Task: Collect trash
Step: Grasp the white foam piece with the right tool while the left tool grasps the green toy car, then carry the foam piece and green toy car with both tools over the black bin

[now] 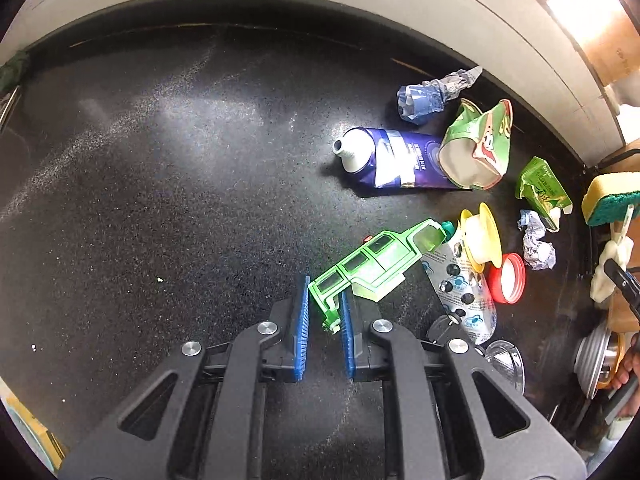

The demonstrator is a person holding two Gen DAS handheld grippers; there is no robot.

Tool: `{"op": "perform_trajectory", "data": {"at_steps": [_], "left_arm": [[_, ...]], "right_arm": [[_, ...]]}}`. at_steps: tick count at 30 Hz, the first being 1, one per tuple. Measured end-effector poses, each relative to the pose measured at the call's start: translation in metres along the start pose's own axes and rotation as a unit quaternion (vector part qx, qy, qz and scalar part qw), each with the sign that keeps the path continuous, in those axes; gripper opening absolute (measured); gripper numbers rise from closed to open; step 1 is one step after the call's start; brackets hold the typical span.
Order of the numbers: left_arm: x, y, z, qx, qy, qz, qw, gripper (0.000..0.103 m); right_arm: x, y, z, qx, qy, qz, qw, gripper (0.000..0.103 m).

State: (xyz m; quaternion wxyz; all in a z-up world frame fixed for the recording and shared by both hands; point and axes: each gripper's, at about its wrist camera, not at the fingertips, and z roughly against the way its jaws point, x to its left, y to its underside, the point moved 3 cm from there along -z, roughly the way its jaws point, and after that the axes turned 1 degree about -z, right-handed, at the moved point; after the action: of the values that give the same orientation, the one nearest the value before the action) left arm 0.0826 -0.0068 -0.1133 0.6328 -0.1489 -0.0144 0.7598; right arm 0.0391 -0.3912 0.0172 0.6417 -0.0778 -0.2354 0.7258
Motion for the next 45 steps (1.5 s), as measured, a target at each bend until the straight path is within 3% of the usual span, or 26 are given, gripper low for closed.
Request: {"op": "perform_trajectory", "data": {"at_steps": [1, 2, 3, 4, 5, 6, 7, 8, 9, 11, 12, 13, 14, 16, 17, 18, 19, 21, 23, 25, 26, 28, 29, 33, 39, 45], "left_arm": [[-0.003, 0.007, 0.008, -0.007, -0.002, -0.004, 1.0, 0.013], [0.0, 0.006, 0.016, -0.016, -0.005, -0.007, 0.9998, 0.013], [0.003, 0.002, 0.024, -0.025, -0.008, -0.007, 0.9996, 0.013], [0.003, 0.004, 0.034, -0.033, -0.012, -0.006, 0.9994, 0.013], [0.006, 0.005, 0.039, -0.042, -0.015, -0.004, 0.999, 0.013], [0.007, 0.007, 0.047, -0.052, -0.021, -0.002, 0.9985, 0.013], [0.004, 0.009, 0.054, -0.06, -0.026, -0.001, 0.9978, 0.013], [0.008, 0.01, 0.059, -0.07, -0.031, 0.002, 0.997, 0.013], [0.013, 0.011, 0.063, -0.079, -0.034, 0.008, 0.9963, 0.013], [0.018, 0.014, 0.07, -0.092, -0.043, 0.013, 0.9947, 0.014], [0.024, 0.015, 0.078, -0.097, -0.05, 0.01, 0.9939, 0.014], [0.025, 0.016, 0.081, -0.103, -0.057, 0.007, 0.993, 0.014], [0.027, 0.017, 0.085, -0.111, -0.064, 0.007, 0.9918, 0.014], [0.034, 0.019, 0.092, -0.116, -0.065, 0.011, 0.991, 0.014], [0.036, 0.019, 0.095, -0.118, -0.064, 0.012, 0.9909, 0.014], [0.037, 0.02, 0.097, -0.12, -0.067, 0.012, 0.9904, 0.014], [0.039, 0.02, 0.1, -0.123, -0.068, 0.014, 0.9899, 0.014], [0.044, 0.021, 0.103, -0.126, -0.066, 0.021, 0.9896, 0.014], [0.049, 0.022, 0.106, -0.128, -0.066, 0.029, 0.9892, 0.014], [0.054, 0.024, 0.108, -0.131, -0.066, 0.039, 0.9884, 0.014], [0.057, 0.025, 0.109, -0.13, -0.066, 0.044, 0.9883, 0.014], [0.062, 0.028, 0.109, -0.13, -0.066, 0.051, 0.988, 0.014], [0.064, 0.029, 0.109, -0.13, -0.066, 0.054, 0.9879, 0.014], [0.067, 0.032, 0.107, -0.128, -0.065, 0.058, 0.988, 0.014], [0.066, 0.033, 0.098, -0.12, -0.059, 0.059, 0.9893, 0.014], [0.052, 0.026, 0.089, -0.116, -0.052, 0.044, 0.9909, 0.014]], "right_arm": [[0.003, -0.002, -0.001, 0.004, -0.04, -0.023, 0.999, 0.034], [0.009, -0.002, -0.006, 0.02, -0.021, -0.009, 1.0, 0.034], [0.018, 0.0, -0.011, 0.028, 0.05, 0.055, 0.997, 0.034], [0.028, 0.003, -0.018, 0.03, 0.089, 0.103, 0.99, 0.034], [0.033, 0.005, -0.024, 0.037, 0.047, 0.085, 0.995, 0.034], [0.031, 0.005, -0.025, 0.045, -0.036, 0.03, 0.998, 0.034], [0.029, 0.004, -0.026, 0.048, -0.038, 0.012, 0.998, 0.034], [0.037, 0.002, -0.025, 0.034, 0.03, 0.061, 0.997, 0.034], [0.043, 0.001, -0.025, 0.024, 0.049, 0.089, 0.995, 0.034], [0.04, -0.003, -0.027, 0.036, -0.071, 0.014, 0.997, 0.033], [0.041, -0.004, -0.03, 0.04, -0.047, 0.02, 0.998, 0.033], [0.047, -0.004, -0.032, 0.03, 0.021, 0.072, 0.997, 0.033], [0.05, -0.005, -0.033, 0.028, 0.038, 0.093, 0.995, 0.033], [0.044, -0.006, -0.037, 0.044, -0.109, -0.005, 0.993, 0.033], [0.045, -0.007, -0.037, 0.045, -0.089, -0.003, 0.995, 0.033], [0.053, -0.008, -0.036, 0.031, -0.024, 0.051, 0.998, 0.033], [0.059, -0.008, -0.038, 0.03, -0.01, 0.074, 0.997, 0.033], [0.057, -0.01, -0.043, 0.047, -0.083, 0.023, 0.995, 0.033], [0.065, -0.012, -0.044, 0.038, -0.043, 0.061, 0.997, 0.033], [0.069, -0.015, -0.046, 0.045, -0.112, 0.023, 0.992, 0.033], [0.071, -0.015, -0.048, 0.05, -0.115, 0.022, 0.992, 0.033], [0.083, -0.012, -0.058, 0.06, -0.018, 0.106, 0.992, 0.033], [0.088, -0.006, -0.069, 0.075, 0.0, 0.126, 0.989, 0.033], [0.084, 0.018, -0.098, 0.142, 0.039, 0.166, 0.975, 0.033], [0.07, 0.049, -0.114, 0.198, 0.079, 0.212, 0.954, 0.033], [0.049, 0.057, -0.104, 0.199, 0.077, 0.2, 0.956, 0.035]]}}
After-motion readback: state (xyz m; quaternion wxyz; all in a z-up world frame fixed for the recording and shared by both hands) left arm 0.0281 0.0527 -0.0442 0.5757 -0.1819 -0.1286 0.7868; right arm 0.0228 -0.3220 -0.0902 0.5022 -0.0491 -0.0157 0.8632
